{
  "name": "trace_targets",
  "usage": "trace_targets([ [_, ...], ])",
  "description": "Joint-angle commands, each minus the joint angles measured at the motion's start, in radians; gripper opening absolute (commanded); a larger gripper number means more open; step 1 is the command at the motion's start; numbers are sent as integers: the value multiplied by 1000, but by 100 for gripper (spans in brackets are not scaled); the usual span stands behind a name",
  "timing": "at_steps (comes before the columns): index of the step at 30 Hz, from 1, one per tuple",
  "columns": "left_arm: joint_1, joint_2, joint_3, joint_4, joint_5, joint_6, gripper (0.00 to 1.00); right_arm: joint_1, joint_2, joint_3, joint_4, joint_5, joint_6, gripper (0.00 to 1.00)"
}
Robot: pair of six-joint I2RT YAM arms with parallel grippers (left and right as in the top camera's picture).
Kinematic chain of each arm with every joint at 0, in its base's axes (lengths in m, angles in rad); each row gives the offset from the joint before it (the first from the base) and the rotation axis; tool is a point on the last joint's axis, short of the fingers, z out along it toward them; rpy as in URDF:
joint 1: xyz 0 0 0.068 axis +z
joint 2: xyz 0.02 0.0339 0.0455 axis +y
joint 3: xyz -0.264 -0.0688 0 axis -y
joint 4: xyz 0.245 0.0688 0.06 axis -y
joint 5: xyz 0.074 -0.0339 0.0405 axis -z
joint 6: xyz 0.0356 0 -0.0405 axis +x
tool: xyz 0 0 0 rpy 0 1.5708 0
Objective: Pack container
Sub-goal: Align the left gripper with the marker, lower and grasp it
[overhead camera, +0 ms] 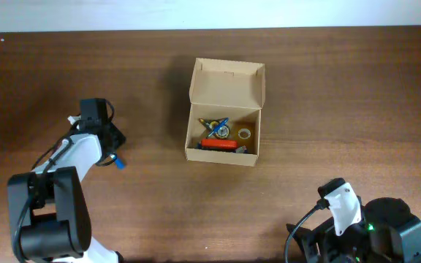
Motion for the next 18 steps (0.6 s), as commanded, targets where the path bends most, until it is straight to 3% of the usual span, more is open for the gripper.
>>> trace_targets([
  [1, 8, 60, -30, -35, -16, -7, 42, -1, -3, 1, 4, -10, -6, 99],
  [4, 8, 60, -30, -37, -16, -7, 28, -1, -3, 1, 4, -10, -6, 99],
  [9, 8, 61, -30, -38, -16, -6, 15, -1, -3, 1, 4, -10, -6, 99],
  [15, 8, 59, -28, -42, -15, -2, 3, -1, -3, 1, 4, -10, -6, 99],
  [18, 8, 39, 10, -103, -15, 8, 2, -1, -3, 1, 4, -10, -6, 99],
])
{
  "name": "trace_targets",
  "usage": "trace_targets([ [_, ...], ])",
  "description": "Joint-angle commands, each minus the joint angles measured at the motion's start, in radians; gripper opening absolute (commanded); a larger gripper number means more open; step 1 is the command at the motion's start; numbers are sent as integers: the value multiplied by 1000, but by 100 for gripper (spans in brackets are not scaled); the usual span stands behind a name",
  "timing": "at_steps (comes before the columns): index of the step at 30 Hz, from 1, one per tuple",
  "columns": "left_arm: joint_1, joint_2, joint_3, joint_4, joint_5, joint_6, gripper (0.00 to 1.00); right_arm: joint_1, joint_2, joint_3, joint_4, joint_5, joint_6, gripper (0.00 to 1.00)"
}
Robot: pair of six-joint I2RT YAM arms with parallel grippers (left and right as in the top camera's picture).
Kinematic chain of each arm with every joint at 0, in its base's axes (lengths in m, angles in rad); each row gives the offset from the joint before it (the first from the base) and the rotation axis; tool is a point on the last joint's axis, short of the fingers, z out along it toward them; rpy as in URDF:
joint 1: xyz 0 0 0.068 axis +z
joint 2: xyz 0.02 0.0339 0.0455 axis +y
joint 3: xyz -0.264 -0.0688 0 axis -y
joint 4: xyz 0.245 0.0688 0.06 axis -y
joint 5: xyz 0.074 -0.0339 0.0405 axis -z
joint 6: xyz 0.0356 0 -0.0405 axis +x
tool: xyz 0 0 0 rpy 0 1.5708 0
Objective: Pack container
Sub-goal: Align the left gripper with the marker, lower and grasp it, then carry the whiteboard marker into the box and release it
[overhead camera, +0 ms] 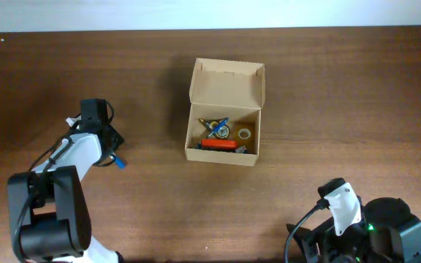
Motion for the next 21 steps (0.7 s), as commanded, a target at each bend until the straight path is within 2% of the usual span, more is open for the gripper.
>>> trace_targets([
  [1, 6, 21, 24, -79, 34, 44, 2, -1, -3, 1, 4, -10, -6, 99],
  [5, -13, -58, 126, -151, 34, 202, 2, -1, -3, 1, 4, -10, -6, 99],
  [9, -87, -164, 222, -152, 42, 414, 2, -1, -3, 1, 4, -10, -6, 99],
  [11, -139, -208, 266, -133, 85, 561, 2, -1, -3, 1, 4, -10, -6, 99],
  [14, -225, -253, 308, -80, 224, 817, 2, -1, -3, 1, 4, -10, -6, 99],
  [19, -370, -272, 314, 21, 352, 1112, 2, -1, -3, 1, 4, -10, -6, 99],
  [21, -435, -266, 314, 34, 389, 1265, 2, -1, -3, 1, 4, -10, -6, 99],
])
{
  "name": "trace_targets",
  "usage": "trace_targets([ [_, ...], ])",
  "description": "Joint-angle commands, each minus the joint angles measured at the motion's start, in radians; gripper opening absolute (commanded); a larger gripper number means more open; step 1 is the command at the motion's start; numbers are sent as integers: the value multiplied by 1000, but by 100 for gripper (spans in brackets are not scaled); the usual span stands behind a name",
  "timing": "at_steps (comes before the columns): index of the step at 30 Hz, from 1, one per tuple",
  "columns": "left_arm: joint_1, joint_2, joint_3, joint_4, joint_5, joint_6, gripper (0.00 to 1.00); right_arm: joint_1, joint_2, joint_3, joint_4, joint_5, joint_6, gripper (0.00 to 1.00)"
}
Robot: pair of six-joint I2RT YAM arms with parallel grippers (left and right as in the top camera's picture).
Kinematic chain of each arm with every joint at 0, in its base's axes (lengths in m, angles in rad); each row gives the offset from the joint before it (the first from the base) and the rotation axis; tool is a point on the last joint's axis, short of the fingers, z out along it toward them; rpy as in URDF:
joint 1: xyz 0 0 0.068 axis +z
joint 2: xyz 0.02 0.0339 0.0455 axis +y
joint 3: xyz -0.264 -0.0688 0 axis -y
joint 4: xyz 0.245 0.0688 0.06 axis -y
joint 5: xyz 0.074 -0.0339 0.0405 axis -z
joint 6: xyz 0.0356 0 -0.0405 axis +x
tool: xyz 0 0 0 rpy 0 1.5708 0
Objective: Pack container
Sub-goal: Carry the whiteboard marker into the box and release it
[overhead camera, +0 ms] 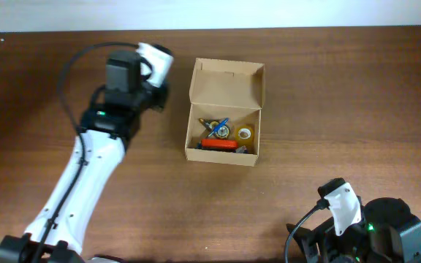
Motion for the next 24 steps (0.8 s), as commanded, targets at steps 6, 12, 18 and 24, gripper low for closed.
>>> trace_targets([
  [6, -204, 58, -2, 3, 121, 594, 2, -1, -3, 1, 4, -10, -6, 99],
  [12, -259, 173, -2, 1, 121, 697, 2, -1, -3, 1, 4, -10, -6, 99],
  [18, -290, 241, -2, -19, 122, 697, 2, -1, -3, 1, 4, -10, -6, 99],
  [24, -296, 248, -2, -21, 183, 697, 2, -1, -3, 1, 4, -10, -6, 99],
])
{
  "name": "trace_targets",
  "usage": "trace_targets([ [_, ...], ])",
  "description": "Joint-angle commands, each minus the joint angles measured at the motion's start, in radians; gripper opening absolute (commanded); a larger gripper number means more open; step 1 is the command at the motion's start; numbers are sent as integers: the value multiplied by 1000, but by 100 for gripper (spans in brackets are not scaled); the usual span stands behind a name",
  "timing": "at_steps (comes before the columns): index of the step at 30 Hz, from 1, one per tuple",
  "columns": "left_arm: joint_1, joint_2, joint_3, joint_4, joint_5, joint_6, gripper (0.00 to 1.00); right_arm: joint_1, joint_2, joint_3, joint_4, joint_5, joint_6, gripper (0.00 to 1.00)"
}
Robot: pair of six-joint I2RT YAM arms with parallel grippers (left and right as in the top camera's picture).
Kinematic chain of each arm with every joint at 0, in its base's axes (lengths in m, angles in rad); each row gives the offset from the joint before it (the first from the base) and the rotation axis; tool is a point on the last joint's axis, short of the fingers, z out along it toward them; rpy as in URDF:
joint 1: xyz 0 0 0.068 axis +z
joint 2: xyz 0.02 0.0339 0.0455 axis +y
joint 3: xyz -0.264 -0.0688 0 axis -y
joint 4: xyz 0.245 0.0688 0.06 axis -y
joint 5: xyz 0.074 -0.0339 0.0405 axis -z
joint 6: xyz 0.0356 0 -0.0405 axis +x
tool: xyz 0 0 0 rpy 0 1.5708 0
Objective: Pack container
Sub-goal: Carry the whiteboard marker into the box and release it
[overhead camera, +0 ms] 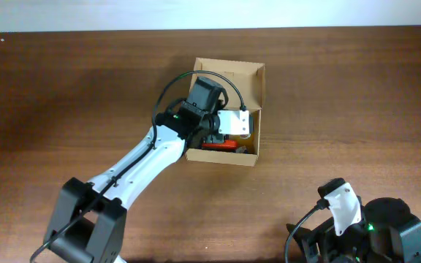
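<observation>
The open cardboard box (225, 157) stands at the table's middle with its lid flap (229, 71) raised at the back. My left arm reaches across from the lower left, and its wrist sits over the box interior. The left gripper (221, 130) points down into the box; its fingers are hidden under the wrist, so its state does not show. An orange-red item (218, 145) and a dark item (244, 150) lie along the box's front wall. My right arm (346, 212) is folded at the bottom right, its fingers not distinguishable.
Brown wooden table (342, 88) all around the box. A white wall strip (210, 13) runs along the far edge. A black cable (168, 93) loops off the left wrist just left of the box.
My left arm has moved right, from left of the box's lid flap to directly over the box interior, covering the small items there. The right arm has not moved.
My left gripper stayed low at the table's left beside a small blue item for two moments. Then the arm was raised near the box's left side and the blue item was gone from the table. Now the gripper is inside the box opening.
</observation>
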Motion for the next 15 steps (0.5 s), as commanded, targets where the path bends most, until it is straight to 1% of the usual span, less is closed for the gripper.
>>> trace_targets([
  [1, -3, 4, -1, 2, 59, 22, 2, -1, -3, 1, 4, -10, -7, 99],
  [4, -2, 5, -1, -16, 59, 31, 2, -1, -3, 1, 4, -10, -7, 99],
  [7, -2, 5, -1, -64, 58, 86, 2, -1, -3, 1, 4, -10, -7, 99],
  [10, -2, 5, -1, -72, 58, 88, 2, -1, -3, 1, 4, -10, -7, 99],
  [13, -2, 5, -1, -63, 58, 88, 5, -1, -3, 1, 4, -10, -7, 99],
  [14, -2, 5, -1, -60, 56, 88, 13, -1, -3, 1, 4, -10, -7, 99],
  [15, -2, 5, -1, -57, 50, 88, 31, -1, -3, 1, 4, -10, -7, 99],
])
